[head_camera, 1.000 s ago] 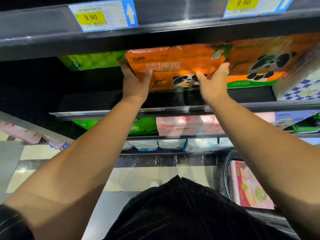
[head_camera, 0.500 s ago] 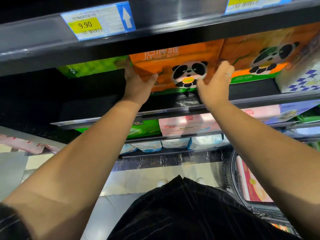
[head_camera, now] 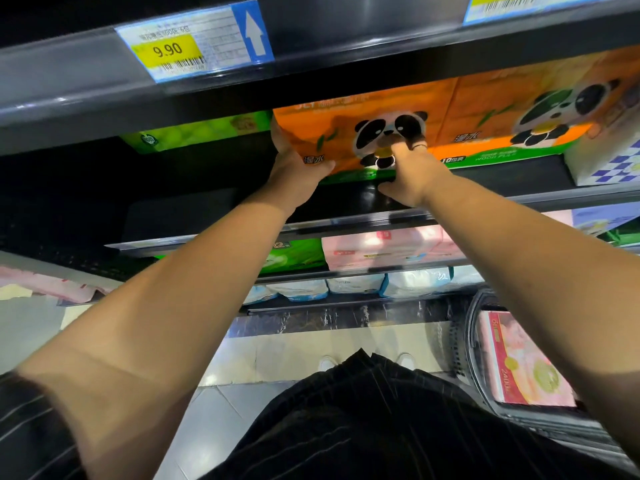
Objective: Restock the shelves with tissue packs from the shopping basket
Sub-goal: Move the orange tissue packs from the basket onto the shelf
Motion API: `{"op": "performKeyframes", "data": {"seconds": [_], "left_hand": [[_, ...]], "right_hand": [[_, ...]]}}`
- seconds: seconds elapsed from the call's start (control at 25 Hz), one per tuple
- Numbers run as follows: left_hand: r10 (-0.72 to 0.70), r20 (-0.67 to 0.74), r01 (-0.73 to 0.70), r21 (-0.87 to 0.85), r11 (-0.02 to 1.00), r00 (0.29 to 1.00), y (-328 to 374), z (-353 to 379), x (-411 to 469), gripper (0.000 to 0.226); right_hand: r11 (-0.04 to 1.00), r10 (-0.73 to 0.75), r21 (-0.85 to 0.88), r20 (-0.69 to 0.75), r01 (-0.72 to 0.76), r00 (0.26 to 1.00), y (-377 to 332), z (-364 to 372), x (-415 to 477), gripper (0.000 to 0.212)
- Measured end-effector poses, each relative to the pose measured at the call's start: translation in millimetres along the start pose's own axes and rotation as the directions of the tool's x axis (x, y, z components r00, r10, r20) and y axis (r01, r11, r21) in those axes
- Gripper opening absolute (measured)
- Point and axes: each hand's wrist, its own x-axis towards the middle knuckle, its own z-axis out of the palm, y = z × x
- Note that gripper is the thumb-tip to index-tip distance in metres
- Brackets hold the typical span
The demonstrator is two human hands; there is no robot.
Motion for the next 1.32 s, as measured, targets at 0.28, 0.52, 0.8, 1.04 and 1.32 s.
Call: {"op": "performKeyframes", "data": {"seconds": [0.28, 0.52, 0.8, 1.04, 1.32], "left_hand": [[-0.008, 0.036, 0.006, 0.066, 0.998, 0.999, -10.5, 1.1, 8.9, 0.097], [0.046, 0.000, -0.046, 0.024, 0.999, 0.999, -19.4, -10.9, -23.9, 0.098], [0.176, 0.190, -0.249, 0.493, 0.834, 0.966, -1.9, 2.1, -65.3, 0.072], [0.308, 0.506, -0.574, 0.539, 0.616, 0.806, 12.3, 51.6, -77.0, 0.078], [0.427, 0.726, -0.832, 0.379, 0.405, 0.539, 27.6, 134.1, -129.5, 0.076]], "right_hand": [[1.000, 0.018, -0.022, 0.026, -0.017, 0.999, 3.0, 4.3, 7.7, 0.073], [0.996, 0.017, 0.084, -0.112, -0.007, 0.994, -2.9, 15.0, -5.5, 0.065], [0.990, 0.113, 0.109, -0.195, -0.093, 0.974, 5.9, 25.4, -50.3, 0.063], [0.964, 0.263, 0.053, -0.349, -0.261, 0.900, 38.2, 40.4, -125.4, 0.059], [0.839, 0.535, 0.131, -0.385, -0.529, 0.752, 85.3, 72.4, -241.3, 0.066]]}}
